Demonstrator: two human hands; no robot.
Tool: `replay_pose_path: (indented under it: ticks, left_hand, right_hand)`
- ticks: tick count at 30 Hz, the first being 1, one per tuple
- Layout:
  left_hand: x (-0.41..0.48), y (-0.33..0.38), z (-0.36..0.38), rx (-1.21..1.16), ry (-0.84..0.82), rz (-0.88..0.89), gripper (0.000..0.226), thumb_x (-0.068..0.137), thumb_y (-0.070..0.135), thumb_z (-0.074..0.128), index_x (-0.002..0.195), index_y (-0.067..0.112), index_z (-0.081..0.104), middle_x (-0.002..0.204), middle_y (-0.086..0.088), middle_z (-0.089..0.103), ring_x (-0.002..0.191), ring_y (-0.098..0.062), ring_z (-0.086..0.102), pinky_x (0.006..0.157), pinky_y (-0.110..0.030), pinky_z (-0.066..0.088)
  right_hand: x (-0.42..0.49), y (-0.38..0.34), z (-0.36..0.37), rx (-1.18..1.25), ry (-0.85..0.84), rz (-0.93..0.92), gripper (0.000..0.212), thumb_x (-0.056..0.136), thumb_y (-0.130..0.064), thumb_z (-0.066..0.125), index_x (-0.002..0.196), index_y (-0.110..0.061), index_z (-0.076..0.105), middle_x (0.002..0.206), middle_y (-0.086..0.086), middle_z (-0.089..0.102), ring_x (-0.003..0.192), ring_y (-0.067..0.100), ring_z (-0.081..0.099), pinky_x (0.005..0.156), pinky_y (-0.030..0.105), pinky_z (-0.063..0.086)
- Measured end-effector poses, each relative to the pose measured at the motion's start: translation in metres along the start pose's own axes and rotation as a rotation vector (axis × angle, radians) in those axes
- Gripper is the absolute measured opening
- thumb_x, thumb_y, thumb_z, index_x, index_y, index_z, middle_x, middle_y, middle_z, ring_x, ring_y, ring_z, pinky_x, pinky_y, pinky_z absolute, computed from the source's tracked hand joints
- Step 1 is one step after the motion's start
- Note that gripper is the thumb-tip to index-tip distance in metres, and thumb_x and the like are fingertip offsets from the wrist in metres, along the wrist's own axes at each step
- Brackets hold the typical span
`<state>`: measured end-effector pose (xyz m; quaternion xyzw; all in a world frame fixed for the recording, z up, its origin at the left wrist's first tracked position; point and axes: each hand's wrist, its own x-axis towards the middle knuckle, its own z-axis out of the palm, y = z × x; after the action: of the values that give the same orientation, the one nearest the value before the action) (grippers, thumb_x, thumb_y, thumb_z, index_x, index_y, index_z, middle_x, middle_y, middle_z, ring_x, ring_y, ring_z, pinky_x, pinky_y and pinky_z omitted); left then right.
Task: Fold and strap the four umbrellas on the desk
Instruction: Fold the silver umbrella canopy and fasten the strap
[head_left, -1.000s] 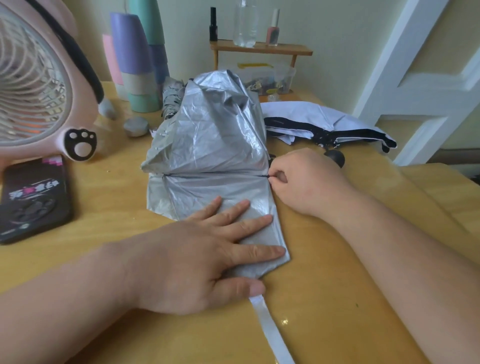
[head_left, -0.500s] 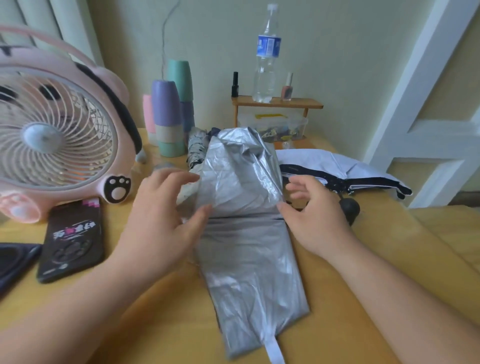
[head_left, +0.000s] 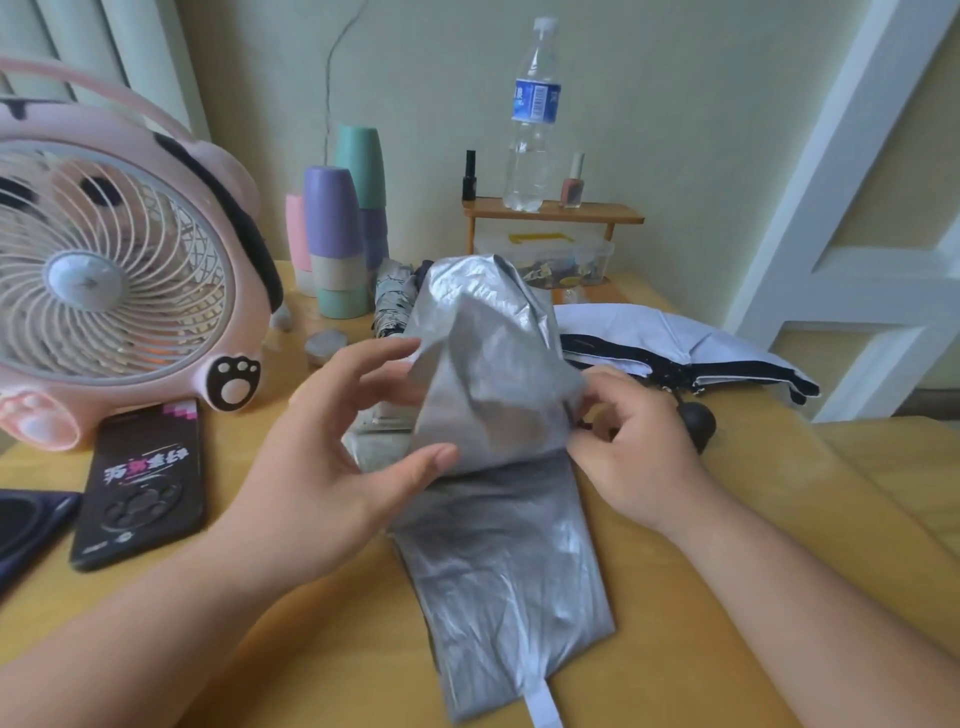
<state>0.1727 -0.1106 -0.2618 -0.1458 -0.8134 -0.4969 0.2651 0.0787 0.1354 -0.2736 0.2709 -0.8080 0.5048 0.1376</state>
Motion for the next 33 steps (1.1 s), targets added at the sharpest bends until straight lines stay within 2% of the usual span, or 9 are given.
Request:
replay_pose_path:
  ticks: [5, 9, 11, 14, 19, 25, 29, 31, 33]
  left_hand:
    - [-0.014, 0.018, -0.005, 0.026, -0.116, 0.151, 0.074, 0.076, 0.057, 0.080, 0.139, 0.032, 0.050, 0.120, 0.015, 0.068, 0.118, -0.020, 0.066, 0.115, -0.066, 0.028]
    - [-0.019, 0.036, -0.004, 0.193, -0.178, 0.244, 0.082, 0.074, 0.060, 0.080, 0.143, 0.034, 0.045, 0.121, 0.014, 0.067, 0.110, -0.001, 0.067, 0.125, -0.049, 0.010]
    - [-0.022, 0.040, 0.000, 0.201, -0.157, 0.253, 0.082, 0.075, 0.059, 0.079, 0.145, 0.036, 0.043, 0.118, 0.013, 0.067, 0.105, 0.003, 0.068, 0.125, -0.046, 0.011]
    - [-0.027, 0.045, 0.006, 0.192, -0.098, 0.236, 0.077, 0.079, 0.054, 0.076, 0.146, 0.035, 0.043, 0.107, 0.015, 0.070, 0.109, 0.004, 0.066, 0.124, -0.046, 0.014]
    - [-0.028, 0.043, 0.009, 0.263, 0.003, 0.246, 0.056, 0.090, 0.035, 0.068, 0.142, 0.029, 0.050, 0.107, 0.024, 0.069, 0.112, 0.008, 0.062, 0.124, -0.043, 0.021]
    - [-0.025, 0.041, 0.009, 0.253, 0.019, 0.198, 0.050, 0.091, 0.023, 0.066, 0.139, 0.028, 0.053, 0.091, 0.021, 0.074, 0.108, 0.006, 0.065, 0.124, -0.039, 0.022]
    - [-0.026, 0.041, 0.007, 0.210, 0.028, 0.231, 0.045, 0.093, 0.030, 0.065, 0.136, 0.031, 0.054, 0.105, 0.021, 0.067, 0.104, 0.005, 0.065, 0.121, -0.046, 0.027]
    - [-0.026, 0.042, 0.006, 0.156, 0.021, 0.239, 0.045, 0.092, 0.030, 0.064, 0.136, 0.031, 0.055, 0.105, 0.017, 0.063, 0.103, -0.002, 0.065, 0.107, -0.063, 0.038]
    - [-0.027, 0.042, 0.004, 0.131, -0.014, 0.251, 0.049, 0.091, 0.030, 0.065, 0.138, 0.033, 0.054, 0.100, 0.015, 0.061, 0.099, -0.015, 0.066, 0.092, -0.066, 0.043]
  right_hand:
    - [-0.003, 0.001, -0.011, -0.033, -0.053, -0.100, 0.025, 0.077, -0.010, 0.073, 0.099, -0.022, 0.075, 0.090, 0.005, 0.057, 0.075, 0.022, 0.052, 0.067, 0.018, 0.041]
    - [-0.007, 0.001, -0.025, 0.031, -0.132, 0.019, 0.030, 0.081, -0.013, 0.064, 0.105, -0.028, 0.073, 0.072, -0.007, 0.058, 0.064, 0.012, 0.051, 0.063, 0.020, 0.042]
    - [-0.010, -0.004, -0.028, 0.120, -0.131, 0.053, 0.031, 0.082, -0.021, 0.067, 0.112, -0.022, 0.072, 0.080, -0.005, 0.072, 0.072, 0.011, 0.064, 0.070, 0.024, 0.050]
    - [-0.013, -0.011, -0.028, 0.199, -0.147, 0.033, 0.040, 0.084, -0.024, 0.074, 0.123, -0.018, 0.069, 0.104, 0.002, 0.078, 0.101, 0.022, 0.073, 0.090, 0.046, 0.058]
    - [-0.017, -0.028, -0.029, 0.503, -0.306, 0.046, 0.054, 0.085, 0.007, 0.056, 0.137, -0.010, 0.056, 0.119, 0.011, 0.075, 0.118, 0.026, 0.068, 0.099, 0.035, 0.053]
    - [-0.017, -0.035, -0.031, 0.678, -0.345, 0.062, 0.066, 0.084, 0.005, 0.068, 0.143, -0.019, 0.053, 0.118, 0.014, 0.074, 0.113, 0.027, 0.068, 0.102, 0.038, 0.050]
    - [-0.016, -0.036, -0.036, 0.785, -0.408, 0.124, 0.070, 0.079, -0.012, 0.083, 0.143, -0.021, 0.057, 0.106, 0.018, 0.075, 0.106, 0.031, 0.069, 0.099, 0.040, 0.051]
    - [-0.016, -0.035, -0.038, 0.738, -0.429, 0.172, 0.068, 0.080, 0.000, 0.079, 0.142, -0.018, 0.057, 0.103, 0.020, 0.075, 0.102, 0.032, 0.070, 0.095, 0.040, 0.053]
    - [-0.017, -0.035, -0.040, 0.681, -0.445, 0.219, 0.062, 0.081, 0.006, 0.071, 0.137, -0.019, 0.060, 0.098, 0.019, 0.075, 0.096, 0.030, 0.071, 0.090, 0.038, 0.055]
